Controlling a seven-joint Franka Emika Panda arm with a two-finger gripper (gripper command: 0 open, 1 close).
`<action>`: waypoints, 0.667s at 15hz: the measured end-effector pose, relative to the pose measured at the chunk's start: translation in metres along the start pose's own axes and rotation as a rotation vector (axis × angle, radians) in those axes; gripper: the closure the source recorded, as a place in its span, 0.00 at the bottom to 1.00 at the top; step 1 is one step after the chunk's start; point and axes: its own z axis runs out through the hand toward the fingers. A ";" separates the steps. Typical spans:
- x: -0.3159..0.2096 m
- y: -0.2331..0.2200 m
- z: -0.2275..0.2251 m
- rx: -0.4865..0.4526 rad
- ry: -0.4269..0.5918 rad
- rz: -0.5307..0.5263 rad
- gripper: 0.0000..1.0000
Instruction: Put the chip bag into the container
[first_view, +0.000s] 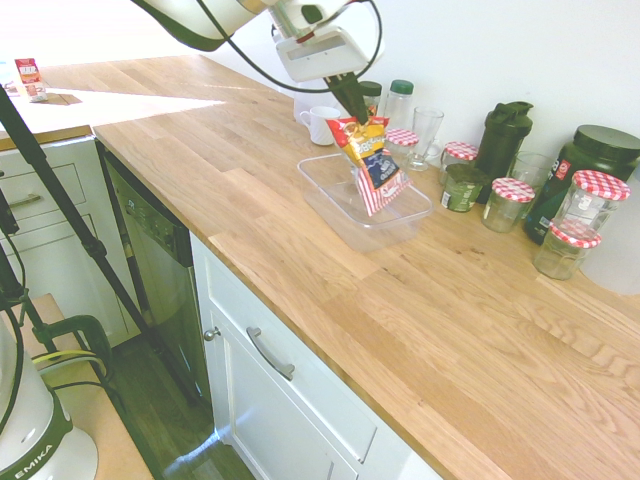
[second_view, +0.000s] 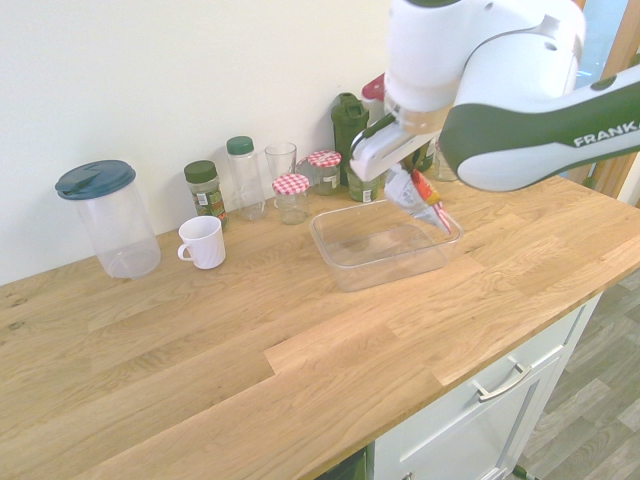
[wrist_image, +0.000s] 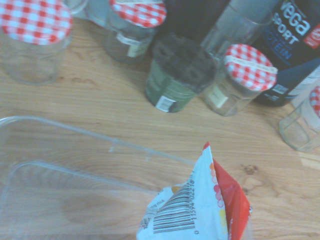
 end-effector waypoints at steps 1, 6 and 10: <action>-0.009 -0.010 0.006 -0.007 -0.002 -0.013 1.00; -0.010 -0.036 0.061 -0.062 -0.031 -0.029 0.00; -0.008 -0.040 0.074 -0.077 -0.048 -0.026 0.00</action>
